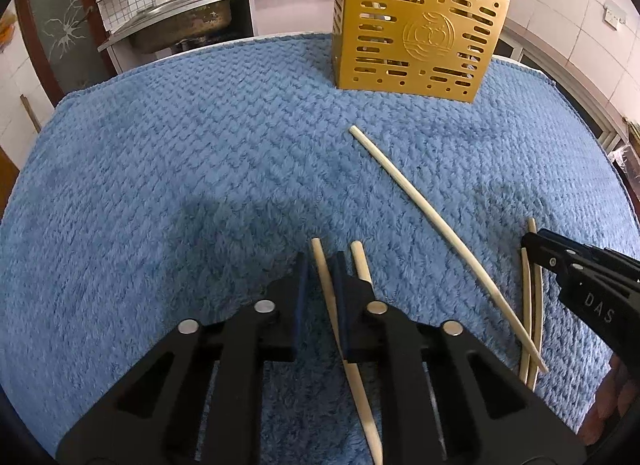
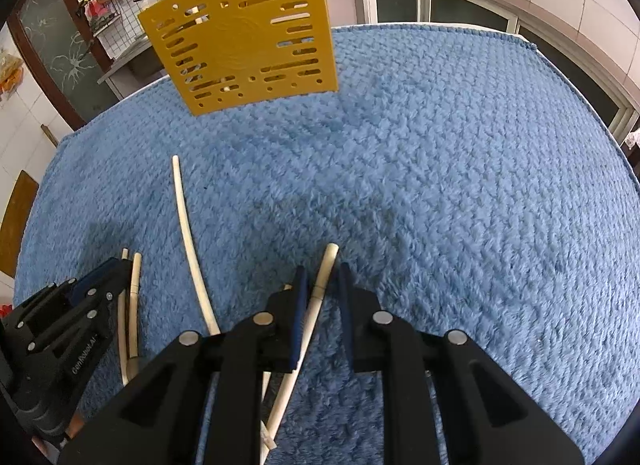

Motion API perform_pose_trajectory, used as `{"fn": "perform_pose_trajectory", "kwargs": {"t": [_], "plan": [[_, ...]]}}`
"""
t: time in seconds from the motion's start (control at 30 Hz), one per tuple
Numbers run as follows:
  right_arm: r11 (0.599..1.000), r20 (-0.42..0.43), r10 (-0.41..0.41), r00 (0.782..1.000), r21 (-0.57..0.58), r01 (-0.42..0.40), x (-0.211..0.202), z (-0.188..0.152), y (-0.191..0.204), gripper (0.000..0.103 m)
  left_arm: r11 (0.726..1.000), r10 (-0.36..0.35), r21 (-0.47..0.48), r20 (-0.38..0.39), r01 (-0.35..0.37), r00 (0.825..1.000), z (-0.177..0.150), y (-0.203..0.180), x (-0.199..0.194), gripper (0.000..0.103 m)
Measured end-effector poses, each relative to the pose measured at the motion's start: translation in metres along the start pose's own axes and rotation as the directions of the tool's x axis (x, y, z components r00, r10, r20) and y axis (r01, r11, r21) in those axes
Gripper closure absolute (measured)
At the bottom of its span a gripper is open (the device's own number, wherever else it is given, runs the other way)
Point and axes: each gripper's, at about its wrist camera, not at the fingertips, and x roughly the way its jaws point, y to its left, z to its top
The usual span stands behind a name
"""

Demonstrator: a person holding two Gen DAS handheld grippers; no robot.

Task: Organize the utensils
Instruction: 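Lift the chopstick with the left tool while the right tool carries its chopstick to the holder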

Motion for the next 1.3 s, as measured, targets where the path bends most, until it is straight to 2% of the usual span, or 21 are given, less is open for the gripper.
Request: {"fn": "perform_pose_trajectory", "kwargs": {"t": [0.1,0.4,0.73,0.97,1.13,1.3], "plan": [[1.0,0.014,0.0,1.0,-0.018,0.0,-0.001,-0.001,-0.001,0.092,1.0,-0.012,0.0,0.0,0.012,1.0,-0.001,0.003,-0.002,0.096],[0.998,0.079,0.067,0.995,0.0,-0.067,-0.014,0.002,-0.016,0.095,0.999,-0.045,-0.014,0.038,0.045,0.998,0.002,0.008,-0.017,0.097],[0.992,0.246,0.123,0.961,-0.022,-0.121,-0.06,0.013,-0.027,0.097,0.997,-0.074,-0.016,0.103,0.076,0.992,0.012,0.011,-0.041,0.098],[0.991,0.268,0.131,0.954,-0.039,-0.125,-0.068,0.018,-0.026,0.097,0.996,-0.085,-0.011,0.139,0.087,0.987,0.019,0.016,-0.055,0.099],[0.99,0.294,0.14,0.946,-0.04,-0.134,-0.071,0.017,-0.028,0.097,0.995,-0.096,-0.011,0.187,0.099,0.978,0.024,0.021,-0.071,0.099],[0.988,0.349,0.155,0.924,-0.053,-0.145,-0.085,0.019,-0.028,0.097,0.994,-0.103,0.003,0.273,0.106,0.956,0.033,0.019,-0.097,0.099]]}}
